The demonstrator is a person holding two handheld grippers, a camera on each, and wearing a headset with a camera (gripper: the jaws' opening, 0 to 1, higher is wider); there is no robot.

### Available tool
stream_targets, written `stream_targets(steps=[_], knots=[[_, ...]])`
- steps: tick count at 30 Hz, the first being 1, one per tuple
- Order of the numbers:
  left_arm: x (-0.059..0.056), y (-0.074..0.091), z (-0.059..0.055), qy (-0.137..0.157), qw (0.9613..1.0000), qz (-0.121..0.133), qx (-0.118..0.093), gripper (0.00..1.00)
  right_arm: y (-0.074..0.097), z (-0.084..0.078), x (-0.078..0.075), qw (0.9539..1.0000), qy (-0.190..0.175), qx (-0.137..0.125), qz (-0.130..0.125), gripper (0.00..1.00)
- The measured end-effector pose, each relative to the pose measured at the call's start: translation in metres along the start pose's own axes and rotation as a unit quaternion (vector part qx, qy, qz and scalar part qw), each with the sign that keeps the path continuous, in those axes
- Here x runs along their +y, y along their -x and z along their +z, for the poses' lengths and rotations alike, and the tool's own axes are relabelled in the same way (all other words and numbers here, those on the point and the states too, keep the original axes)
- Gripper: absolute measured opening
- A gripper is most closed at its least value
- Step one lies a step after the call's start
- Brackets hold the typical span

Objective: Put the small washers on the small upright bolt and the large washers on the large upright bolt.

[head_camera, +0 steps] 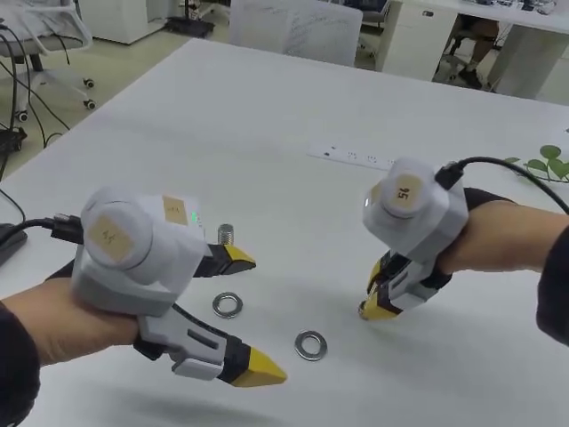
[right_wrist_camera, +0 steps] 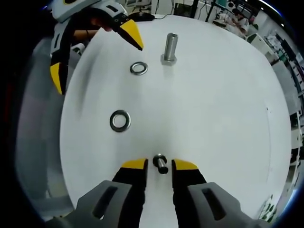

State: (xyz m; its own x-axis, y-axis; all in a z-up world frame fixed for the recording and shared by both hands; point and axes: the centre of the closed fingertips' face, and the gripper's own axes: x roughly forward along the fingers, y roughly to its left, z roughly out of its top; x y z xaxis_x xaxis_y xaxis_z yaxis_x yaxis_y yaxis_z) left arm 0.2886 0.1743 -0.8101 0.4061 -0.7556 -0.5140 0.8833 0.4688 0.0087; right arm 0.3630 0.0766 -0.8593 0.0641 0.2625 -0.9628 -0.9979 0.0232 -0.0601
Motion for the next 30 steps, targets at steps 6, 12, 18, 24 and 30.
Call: stream_targets(steps=[6, 12, 18, 24, 30], knots=[[0.001, 0.000, 0.001, 0.000, 1.0000, 0.001, -0.001, 0.78, 0.003, 0.002, 0.000, 1.0000, 0.002, -0.002, 0.000, 0.24], [0.001, 0.000, 0.001, 0.000, 1.0000, 0.002, -0.002, 0.78, 0.009, 0.006, -0.001, 0.9999, 0.007, -0.007, -0.007, 0.26], [0.001, 0.000, 0.001, 0.001, 1.0000, 0.002, -0.003, 0.78, 0.016, 0.012, 0.000, 0.9997, 0.016, -0.011, -0.013, 0.27], [0.000, 0.001, 0.001, 0.003, 1.0000, 0.003, -0.005, 0.78, 0.022, 0.022, 0.003, 0.9994, 0.026, -0.017, -0.015, 0.28], [-0.001, 0.003, 0.001, 0.004, 1.0000, 0.004, -0.007, 0.78, 0.028, 0.032, 0.007, 0.9989, 0.039, -0.021, -0.018, 0.29]])
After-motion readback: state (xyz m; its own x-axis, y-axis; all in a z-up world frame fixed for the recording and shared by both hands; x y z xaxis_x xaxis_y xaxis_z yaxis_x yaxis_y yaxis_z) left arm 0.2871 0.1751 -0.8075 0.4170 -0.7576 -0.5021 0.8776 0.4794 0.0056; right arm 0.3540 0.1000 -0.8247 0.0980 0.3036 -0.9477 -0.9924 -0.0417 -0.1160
